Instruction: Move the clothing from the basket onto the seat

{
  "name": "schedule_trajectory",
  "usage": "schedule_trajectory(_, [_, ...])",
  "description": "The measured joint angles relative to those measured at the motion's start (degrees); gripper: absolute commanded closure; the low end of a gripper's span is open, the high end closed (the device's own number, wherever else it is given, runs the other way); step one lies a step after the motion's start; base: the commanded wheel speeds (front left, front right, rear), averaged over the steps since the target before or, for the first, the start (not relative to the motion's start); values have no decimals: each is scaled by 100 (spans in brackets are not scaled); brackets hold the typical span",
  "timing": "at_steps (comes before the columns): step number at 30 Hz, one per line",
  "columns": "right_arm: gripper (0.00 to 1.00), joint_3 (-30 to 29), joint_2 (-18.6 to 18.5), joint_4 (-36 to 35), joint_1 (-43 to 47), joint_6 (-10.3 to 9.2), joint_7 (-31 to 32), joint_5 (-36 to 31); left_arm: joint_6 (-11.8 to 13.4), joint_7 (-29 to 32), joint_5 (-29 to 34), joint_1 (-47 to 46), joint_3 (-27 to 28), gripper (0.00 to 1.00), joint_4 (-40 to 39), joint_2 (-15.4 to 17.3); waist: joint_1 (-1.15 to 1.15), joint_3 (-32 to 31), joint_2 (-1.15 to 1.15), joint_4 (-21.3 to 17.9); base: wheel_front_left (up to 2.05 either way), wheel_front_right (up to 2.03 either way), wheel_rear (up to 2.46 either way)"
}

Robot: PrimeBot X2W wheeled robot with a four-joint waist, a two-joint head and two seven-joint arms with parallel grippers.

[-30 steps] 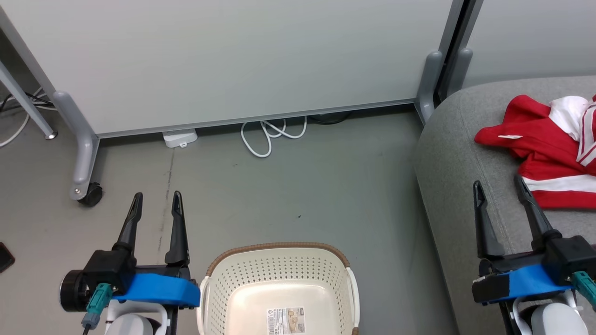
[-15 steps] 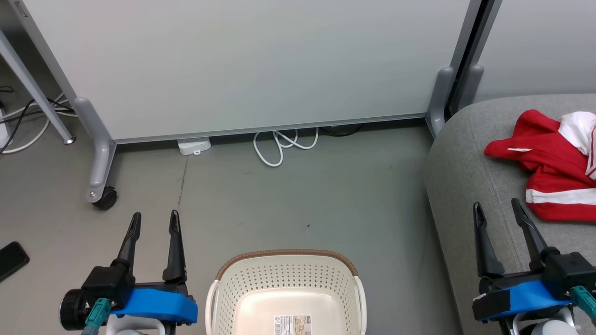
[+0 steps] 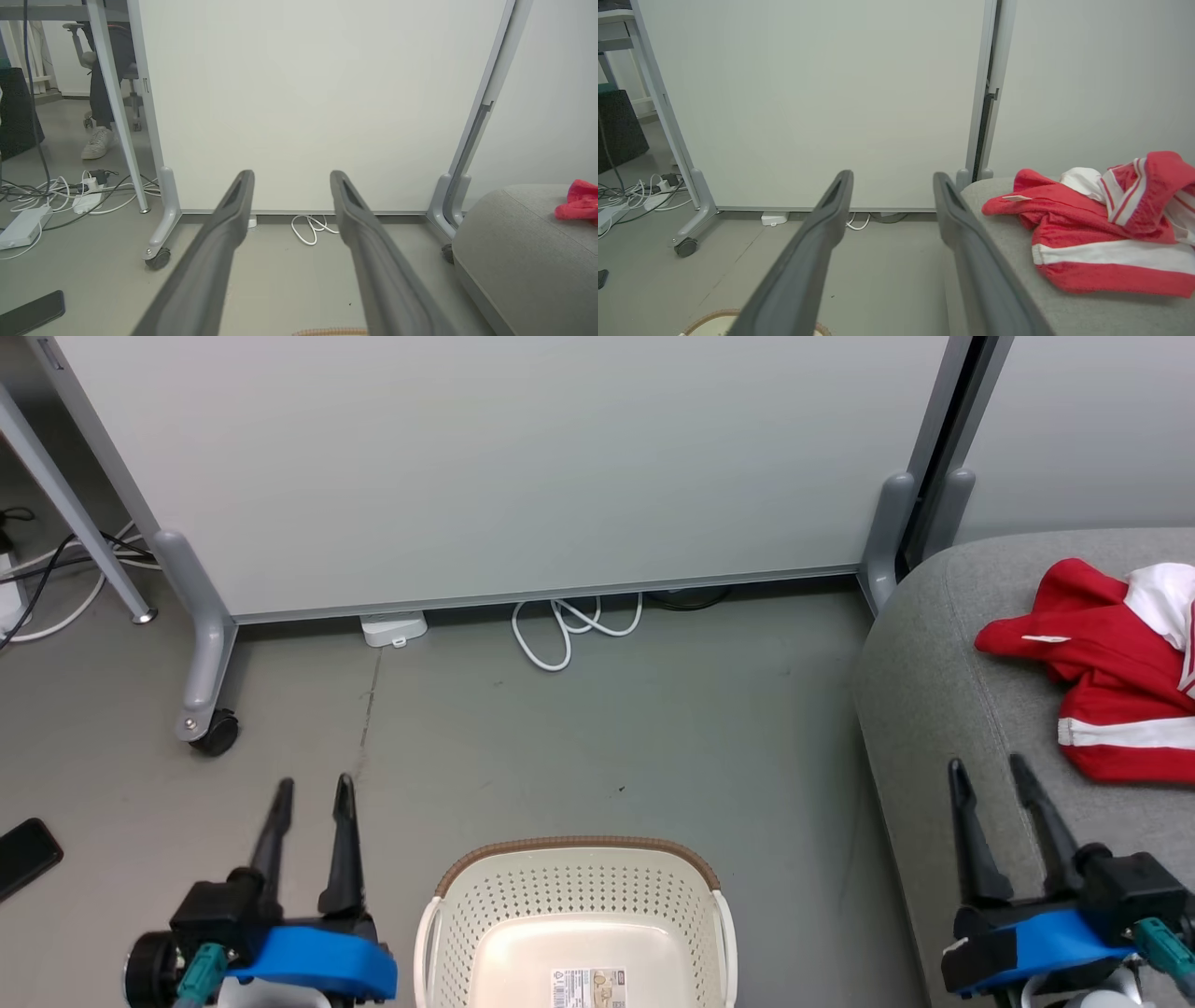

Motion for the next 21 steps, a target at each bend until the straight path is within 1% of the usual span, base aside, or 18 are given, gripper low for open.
schedule_trajectory(5, [100,-9,30,276,70,0,67,49,0,75,-80,203,-1,100,258,-29,0,-1,0,-2,0,0,0])
schedule_trajectory(21, [100,-33,34,330,68,0,491,1890,-7,498,-1797,191,145,100,216,-33,1,-20,0,-42,0,0,0])
